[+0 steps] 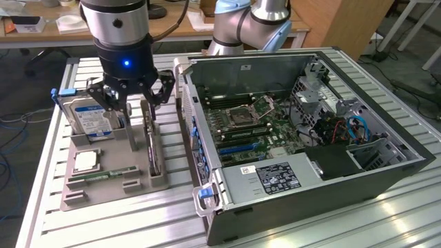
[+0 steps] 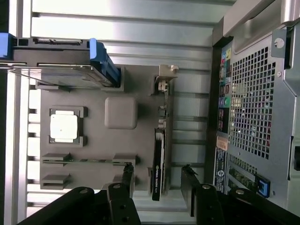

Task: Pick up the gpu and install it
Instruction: 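Pick up the gpu and move the gpu toward the slot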

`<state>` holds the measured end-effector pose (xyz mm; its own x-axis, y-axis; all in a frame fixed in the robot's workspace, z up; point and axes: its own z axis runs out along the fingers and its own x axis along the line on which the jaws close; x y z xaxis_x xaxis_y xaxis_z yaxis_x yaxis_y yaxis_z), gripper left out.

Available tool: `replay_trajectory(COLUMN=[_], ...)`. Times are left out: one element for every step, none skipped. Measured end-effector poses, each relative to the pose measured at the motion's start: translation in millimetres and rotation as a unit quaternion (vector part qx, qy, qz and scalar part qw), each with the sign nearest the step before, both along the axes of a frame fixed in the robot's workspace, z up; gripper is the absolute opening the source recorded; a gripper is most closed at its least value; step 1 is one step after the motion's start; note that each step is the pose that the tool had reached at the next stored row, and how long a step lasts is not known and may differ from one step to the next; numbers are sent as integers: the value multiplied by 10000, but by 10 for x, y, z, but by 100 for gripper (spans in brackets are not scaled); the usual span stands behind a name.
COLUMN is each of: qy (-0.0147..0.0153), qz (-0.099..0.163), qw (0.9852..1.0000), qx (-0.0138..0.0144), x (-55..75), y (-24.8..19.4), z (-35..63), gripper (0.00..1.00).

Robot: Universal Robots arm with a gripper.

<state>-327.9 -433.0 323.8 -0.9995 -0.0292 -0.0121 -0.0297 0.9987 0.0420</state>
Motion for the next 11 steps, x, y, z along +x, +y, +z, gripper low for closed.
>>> replay_trajectory(qy=[0, 0, 0, 0, 0, 0, 0, 0, 0, 0, 1], qz=[5, 12, 24, 34, 40, 42, 45, 46, 47, 48, 49], qw=[10000, 10000, 10000, 10000, 10000, 10000, 10000, 10000, 10000, 10000, 10000], qx=[0, 0, 1, 0, 0, 0, 0, 0, 0, 0, -1], x=[0, 0, 0, -1, -1, -1, 0, 0, 1, 7, 14], y=[-4, -9, -13, -16, -17, -18, -21, -23, -24, -25, -25], z=[-14, -28, -42, -54, -68, -82, -95, -111, -125, -139, -150], gripper=[53, 53, 53, 53, 53, 53, 53, 53, 53, 53, 53])
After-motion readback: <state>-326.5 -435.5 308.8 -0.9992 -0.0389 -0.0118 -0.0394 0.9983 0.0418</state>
